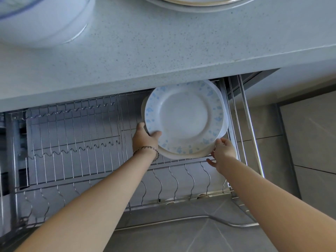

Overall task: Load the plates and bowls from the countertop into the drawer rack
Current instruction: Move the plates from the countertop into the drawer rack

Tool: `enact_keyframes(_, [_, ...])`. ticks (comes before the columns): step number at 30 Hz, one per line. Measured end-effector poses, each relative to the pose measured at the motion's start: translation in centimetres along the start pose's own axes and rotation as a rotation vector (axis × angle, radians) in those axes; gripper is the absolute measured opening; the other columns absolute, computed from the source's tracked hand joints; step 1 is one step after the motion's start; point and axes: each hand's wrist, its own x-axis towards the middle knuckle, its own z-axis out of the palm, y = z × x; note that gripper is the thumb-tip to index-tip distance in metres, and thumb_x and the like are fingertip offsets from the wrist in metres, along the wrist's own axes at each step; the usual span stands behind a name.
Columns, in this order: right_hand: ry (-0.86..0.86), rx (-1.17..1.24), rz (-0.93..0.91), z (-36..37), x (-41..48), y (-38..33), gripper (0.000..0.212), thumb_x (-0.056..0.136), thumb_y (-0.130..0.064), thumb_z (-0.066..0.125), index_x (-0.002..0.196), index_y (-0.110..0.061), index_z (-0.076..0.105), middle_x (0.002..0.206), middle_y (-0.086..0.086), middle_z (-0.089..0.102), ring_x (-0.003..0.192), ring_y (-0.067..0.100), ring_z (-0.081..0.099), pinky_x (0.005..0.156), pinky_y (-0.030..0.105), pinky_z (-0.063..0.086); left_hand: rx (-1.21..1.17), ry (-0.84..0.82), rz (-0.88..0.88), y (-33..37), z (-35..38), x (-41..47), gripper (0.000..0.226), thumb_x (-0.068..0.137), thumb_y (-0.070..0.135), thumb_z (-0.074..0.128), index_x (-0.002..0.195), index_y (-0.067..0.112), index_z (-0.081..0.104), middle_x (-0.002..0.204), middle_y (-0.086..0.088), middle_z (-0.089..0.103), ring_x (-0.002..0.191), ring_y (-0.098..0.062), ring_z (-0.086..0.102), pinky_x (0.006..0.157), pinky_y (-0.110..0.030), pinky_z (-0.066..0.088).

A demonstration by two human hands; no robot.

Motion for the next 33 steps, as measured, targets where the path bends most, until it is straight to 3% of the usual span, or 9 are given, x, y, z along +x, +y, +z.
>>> enact_keyframes(5, [0.017,0.017,0.005,0.2,0.4,-0.1,0.026,0.096,-0.022,0.037,0.118,-0.023,0.051,0.089,0.004,0.051,0.080,0.022,0.048,0.074,0.043,0.049,-0.028,0.005,0.043,0.7,-0.5,0.6,0.033,0.083,0.009,0.062,0.116,0.010,0.058,0.096,-0.002,0.061,0.082,-0.016,0.051,0.063,-0.016,0.035])
enact_keyframes(7, [0.017,0.030,0.002,0.3,0.4,-0.3,0.025,0.096,-0.021,0.037,0.116,-0.024,0.052,0.081,0.001,0.049,0.076,0.020,0.046,0.075,0.044,0.048,-0.018,-0.019,0.066,0.6,-0.6,0.9,0.031,0.083,0.007,0.061,0.114,0.009,0.059,0.096,-0.003,0.062,0.082,-0.019,0.055,0.065,-0.019,0.042])
enact_keyframes(10, [0.050,0.002,-0.031,0.1,0.1,-0.8,0.025,0.095,-0.022,0.039,0.115,-0.024,0.054,0.093,0.004,0.053,0.084,0.024,0.048,0.075,0.043,0.047,-0.021,-0.071,0.052,0.5,-0.8,0.5,0.036,0.081,0.011,0.063,0.117,0.010,0.056,0.110,-0.013,0.067,0.093,-0.031,0.065,0.083,-0.040,0.055])
enact_keyframes(15, [0.056,-0.286,-0.203,-1.8,-1.6,-1.8,0.032,0.096,-0.016,0.042,0.125,-0.011,0.053,0.094,0.011,0.059,0.076,0.022,0.050,0.053,0.019,0.043,0.252,-0.124,-0.032,1.5,-2.4,-2.5,0.063,0.089,0.028,0.057,0.143,0.012,0.028,0.137,-0.015,0.040,0.115,-0.034,0.055,0.094,-0.037,0.045])
enact_keyframes(19, [-0.079,-0.698,-0.256,-3.6,-6.6,-4.5,0.035,0.092,-0.014,0.046,0.124,-0.007,0.056,0.087,0.009,0.057,0.062,0.023,0.051,0.044,0.020,0.039,0.351,-0.252,0.138,4.6,-5.3,-6.8,0.036,0.091,0.016,0.050,0.127,0.011,0.051,0.129,-0.012,0.054,0.113,-0.029,0.058,0.094,-0.030,0.046])
enact_keyframes(24, [-0.296,-0.954,-0.430,-6.8,-14.9,-11.7,0.031,0.089,-0.016,0.048,0.117,-0.009,0.061,0.100,0.012,0.066,0.067,0.017,0.056,0.057,0.021,0.042,0.334,-0.341,0.372,12.3,-9.2,-13.0,0.025,0.090,0.016,0.047,0.108,0.017,0.064,0.111,-0.002,0.067,0.097,-0.020,0.063,0.084,-0.023,0.048])
enact_keyframes(27, [-0.350,-1.057,-0.595,-9.8,-19.6,-17.8,0.029,0.088,-0.018,0.049,0.108,-0.005,0.065,0.095,0.012,0.069,0.081,0.023,0.063,0.070,0.027,0.047,0.181,-0.304,0.467,18.6,-11.0,-16.4,0.021,0.090,0.013,0.048,0.103,0.015,0.065,0.102,-0.004,0.067,0.084,-0.018,0.059,0.077,-0.024,0.047])
enact_keyframes(31, [-0.242,-0.942,-0.815,-13.4,-22.7,-26.2,0.011,0.089,-0.018,0.051,0.088,-0.020,0.062,0.086,0.003,0.062,0.082,0.020,0.058,0.077,0.030,0.047,0.054,-0.133,0.525,26.1,-11.3,-17.4,0.032,0.086,0.017,0.055,0.118,0.016,0.057,0.116,-0.002,0.053,0.098,-0.018,0.057,0.083,-0.022,0.044])
enact_keyframes(33, [-0.169,-0.826,-0.883,-14.6,-22.4,-29.7,0.010,0.090,-0.019,0.051,0.088,-0.021,0.061,0.089,0.006,0.060,0.079,0.023,0.056,0.069,0.030,0.047,0.009,-0.015,0.472,28.8,-10.8,-16.8,0.045,0.082,0.019,0.059,0.126,0.014,0.050,0.127,-0.010,0.048,0.110,-0.027,0.054,0.092,-0.032,0.048])
